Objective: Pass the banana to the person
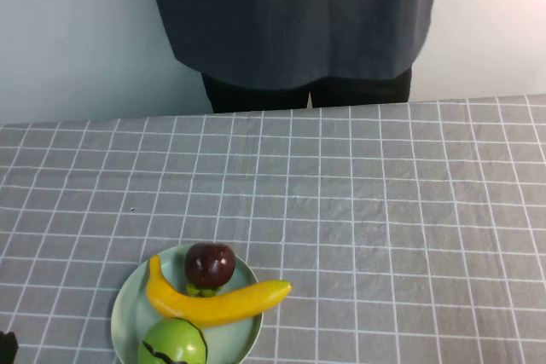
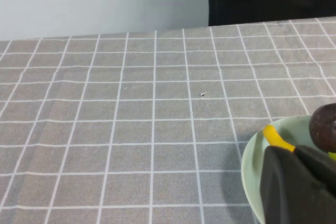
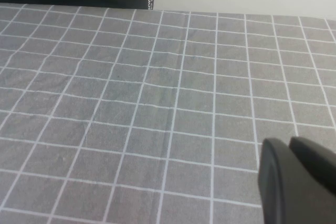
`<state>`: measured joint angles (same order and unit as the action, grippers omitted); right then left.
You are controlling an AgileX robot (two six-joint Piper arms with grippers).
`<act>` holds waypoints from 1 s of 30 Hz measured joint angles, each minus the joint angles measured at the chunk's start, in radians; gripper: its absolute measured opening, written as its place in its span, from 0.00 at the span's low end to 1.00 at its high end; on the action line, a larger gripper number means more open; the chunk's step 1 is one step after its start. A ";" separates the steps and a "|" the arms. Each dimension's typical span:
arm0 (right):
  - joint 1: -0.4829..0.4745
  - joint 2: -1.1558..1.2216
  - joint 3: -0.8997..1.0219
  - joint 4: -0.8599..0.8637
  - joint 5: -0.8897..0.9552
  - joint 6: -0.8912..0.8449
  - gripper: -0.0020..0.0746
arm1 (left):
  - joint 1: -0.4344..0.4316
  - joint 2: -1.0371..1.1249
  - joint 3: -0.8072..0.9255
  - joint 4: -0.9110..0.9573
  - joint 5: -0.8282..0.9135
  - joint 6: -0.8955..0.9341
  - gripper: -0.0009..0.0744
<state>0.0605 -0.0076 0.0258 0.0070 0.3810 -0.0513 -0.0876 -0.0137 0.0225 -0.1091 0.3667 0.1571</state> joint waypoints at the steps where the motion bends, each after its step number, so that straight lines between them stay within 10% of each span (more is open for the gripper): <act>1: 0.000 0.000 0.000 0.000 0.000 0.000 0.02 | 0.000 0.000 0.000 0.000 0.000 0.000 0.01; 30: 0.000 0.000 0.000 0.000 0.000 0.000 0.02 | 0.000 0.000 0.002 -0.141 -0.029 0.000 0.01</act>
<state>0.0605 -0.0076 0.0258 0.0070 0.3810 -0.0513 -0.0876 -0.0137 0.0244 -0.2497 0.3375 0.1571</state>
